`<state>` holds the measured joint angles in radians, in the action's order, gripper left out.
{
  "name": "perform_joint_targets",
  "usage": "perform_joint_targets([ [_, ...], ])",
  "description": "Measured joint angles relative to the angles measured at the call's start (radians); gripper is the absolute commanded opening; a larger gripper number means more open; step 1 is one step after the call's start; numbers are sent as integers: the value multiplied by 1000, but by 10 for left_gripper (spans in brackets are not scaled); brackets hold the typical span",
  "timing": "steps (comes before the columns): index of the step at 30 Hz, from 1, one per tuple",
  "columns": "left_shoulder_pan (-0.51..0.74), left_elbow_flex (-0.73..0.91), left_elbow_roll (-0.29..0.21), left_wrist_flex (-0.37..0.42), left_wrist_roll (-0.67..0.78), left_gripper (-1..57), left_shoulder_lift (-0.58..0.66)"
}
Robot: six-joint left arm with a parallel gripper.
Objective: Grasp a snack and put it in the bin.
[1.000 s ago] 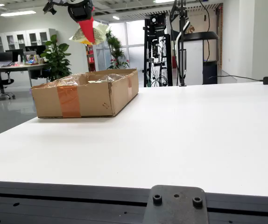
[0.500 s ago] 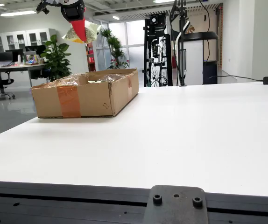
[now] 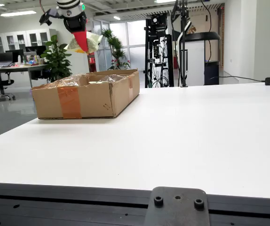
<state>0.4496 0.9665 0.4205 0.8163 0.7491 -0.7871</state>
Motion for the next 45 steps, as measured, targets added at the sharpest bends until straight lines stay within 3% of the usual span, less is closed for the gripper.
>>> perform_joint_targets([
  [7, -5, -40, -7, -13, 12, 118, -72],
  [14, -3, -73, -11, -14, 18, 324, -126],
  [21, -1, -80, -18, -3, 19, 396, -140],
  [25, 9, -81, -19, 12, 17, 382, -142],
  [31, 51, -81, -18, 68, -2, 310, -143],
  [45, 280, -78, -18, 193, -20, 173, -33],
])
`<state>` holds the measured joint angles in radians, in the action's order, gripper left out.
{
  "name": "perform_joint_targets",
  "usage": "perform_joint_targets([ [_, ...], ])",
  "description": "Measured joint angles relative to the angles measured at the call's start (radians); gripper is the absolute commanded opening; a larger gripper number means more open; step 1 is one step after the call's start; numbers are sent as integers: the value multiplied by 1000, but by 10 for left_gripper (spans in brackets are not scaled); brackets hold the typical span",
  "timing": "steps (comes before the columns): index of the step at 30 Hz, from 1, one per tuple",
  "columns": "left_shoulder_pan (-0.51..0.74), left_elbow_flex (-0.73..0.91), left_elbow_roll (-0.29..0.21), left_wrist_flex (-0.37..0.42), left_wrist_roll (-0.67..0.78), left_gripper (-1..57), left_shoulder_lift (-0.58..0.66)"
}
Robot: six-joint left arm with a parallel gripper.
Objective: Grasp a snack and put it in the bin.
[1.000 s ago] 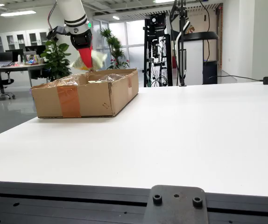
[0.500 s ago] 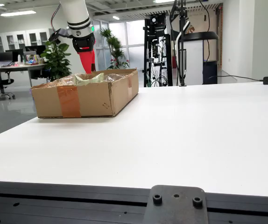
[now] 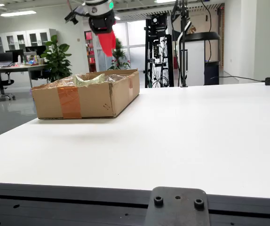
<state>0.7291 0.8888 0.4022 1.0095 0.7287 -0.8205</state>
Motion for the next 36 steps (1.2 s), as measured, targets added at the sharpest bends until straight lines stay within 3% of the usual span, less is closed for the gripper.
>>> perform_joint_targets([
  [17, 277, 1, -10, 150, 12, 19, 125],
  [30, 422, 3, -67, 208, 13, 3, 192],
  [36, 447, 4, -133, 211, 6, -1, 200],
])
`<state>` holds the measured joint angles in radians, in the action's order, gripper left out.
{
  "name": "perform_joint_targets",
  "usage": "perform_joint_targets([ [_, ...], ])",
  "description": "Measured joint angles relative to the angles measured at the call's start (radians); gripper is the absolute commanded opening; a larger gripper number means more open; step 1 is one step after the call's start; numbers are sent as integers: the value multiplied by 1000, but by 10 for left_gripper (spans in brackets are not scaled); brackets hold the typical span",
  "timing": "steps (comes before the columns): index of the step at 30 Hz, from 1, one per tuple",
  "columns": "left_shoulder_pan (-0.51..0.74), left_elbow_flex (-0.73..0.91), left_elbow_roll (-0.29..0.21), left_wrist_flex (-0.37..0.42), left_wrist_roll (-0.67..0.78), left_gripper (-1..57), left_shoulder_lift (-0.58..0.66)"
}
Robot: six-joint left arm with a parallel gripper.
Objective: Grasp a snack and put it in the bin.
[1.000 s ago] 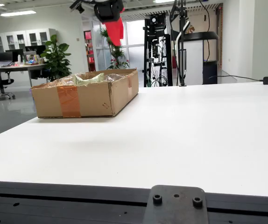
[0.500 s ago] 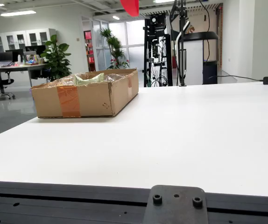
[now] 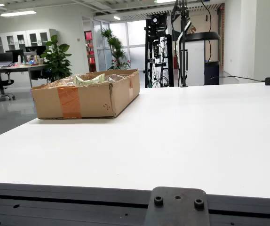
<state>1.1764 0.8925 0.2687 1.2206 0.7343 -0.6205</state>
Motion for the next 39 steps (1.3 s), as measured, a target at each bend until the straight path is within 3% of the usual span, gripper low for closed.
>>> perform_joint_targets([
  [10, 30, 0, -71, 1, -20, 0, 1],
  [39, -83, 0, -74, -1, -23, 4, -1],
])
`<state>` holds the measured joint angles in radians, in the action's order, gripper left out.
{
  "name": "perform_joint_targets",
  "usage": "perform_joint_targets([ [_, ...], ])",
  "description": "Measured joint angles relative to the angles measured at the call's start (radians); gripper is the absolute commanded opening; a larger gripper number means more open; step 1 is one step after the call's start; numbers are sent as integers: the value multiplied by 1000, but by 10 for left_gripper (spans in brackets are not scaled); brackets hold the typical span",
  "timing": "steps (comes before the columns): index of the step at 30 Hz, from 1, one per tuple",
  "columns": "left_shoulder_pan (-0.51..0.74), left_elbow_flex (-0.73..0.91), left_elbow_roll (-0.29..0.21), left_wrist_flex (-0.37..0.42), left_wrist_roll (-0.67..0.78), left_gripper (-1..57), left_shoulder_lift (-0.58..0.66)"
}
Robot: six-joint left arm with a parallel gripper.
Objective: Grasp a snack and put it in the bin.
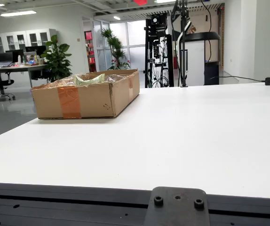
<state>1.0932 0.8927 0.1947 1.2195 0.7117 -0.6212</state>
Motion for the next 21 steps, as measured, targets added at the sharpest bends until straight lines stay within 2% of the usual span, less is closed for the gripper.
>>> perform_joint_targets([
  [21, 71, 0, 1, 0, 0, 4, 0],
])
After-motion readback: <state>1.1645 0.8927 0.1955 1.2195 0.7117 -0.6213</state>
